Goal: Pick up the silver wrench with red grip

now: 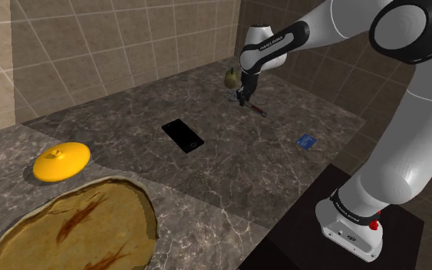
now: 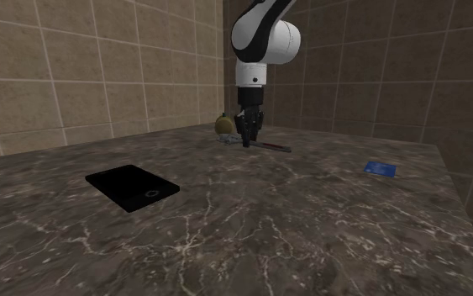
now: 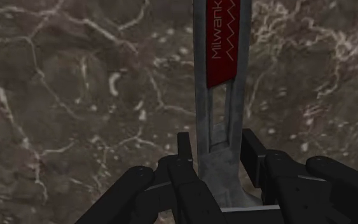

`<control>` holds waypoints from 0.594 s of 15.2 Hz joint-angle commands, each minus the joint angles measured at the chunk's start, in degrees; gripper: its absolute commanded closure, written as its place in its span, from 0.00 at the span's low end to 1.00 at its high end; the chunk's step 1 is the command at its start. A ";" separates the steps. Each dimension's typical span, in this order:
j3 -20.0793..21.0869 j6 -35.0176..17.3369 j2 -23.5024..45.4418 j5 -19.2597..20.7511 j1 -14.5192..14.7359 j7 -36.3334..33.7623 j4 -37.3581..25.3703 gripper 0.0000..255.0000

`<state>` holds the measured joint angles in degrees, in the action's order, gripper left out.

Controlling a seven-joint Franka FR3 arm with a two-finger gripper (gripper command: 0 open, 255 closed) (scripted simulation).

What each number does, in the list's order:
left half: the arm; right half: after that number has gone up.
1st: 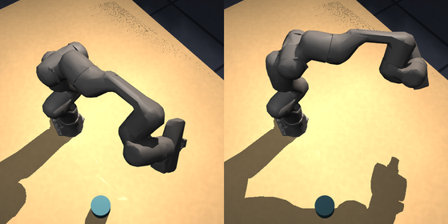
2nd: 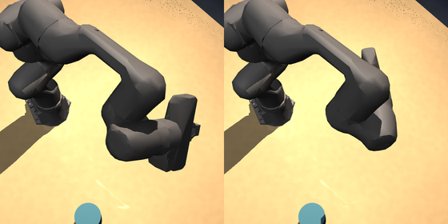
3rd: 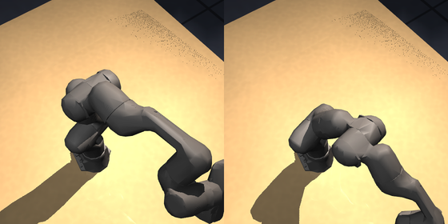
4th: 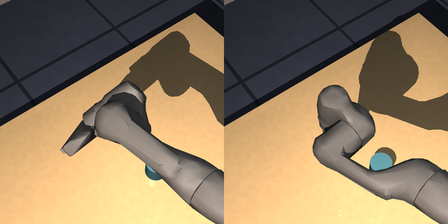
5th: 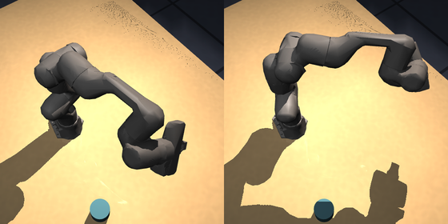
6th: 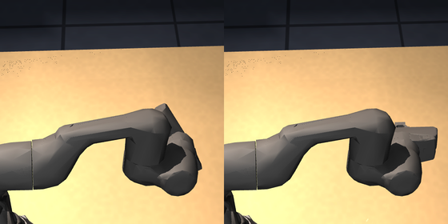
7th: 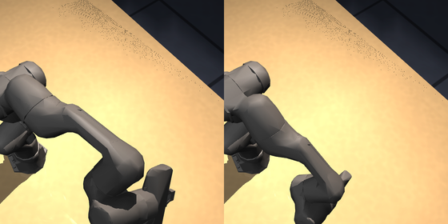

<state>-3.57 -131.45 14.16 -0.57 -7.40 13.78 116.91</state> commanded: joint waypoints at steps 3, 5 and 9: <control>-0.32 0.00 0.31 0.18 -0.19 -0.13 -0.06 1.00; -0.43 0.24 0.18 0.17 -0.47 0.26 -0.16 1.00; -0.47 2.96 -1.56 0.33 -0.44 0.17 -1.15 1.00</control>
<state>-4.03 -129.14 12.99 -0.29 -7.85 14.00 115.97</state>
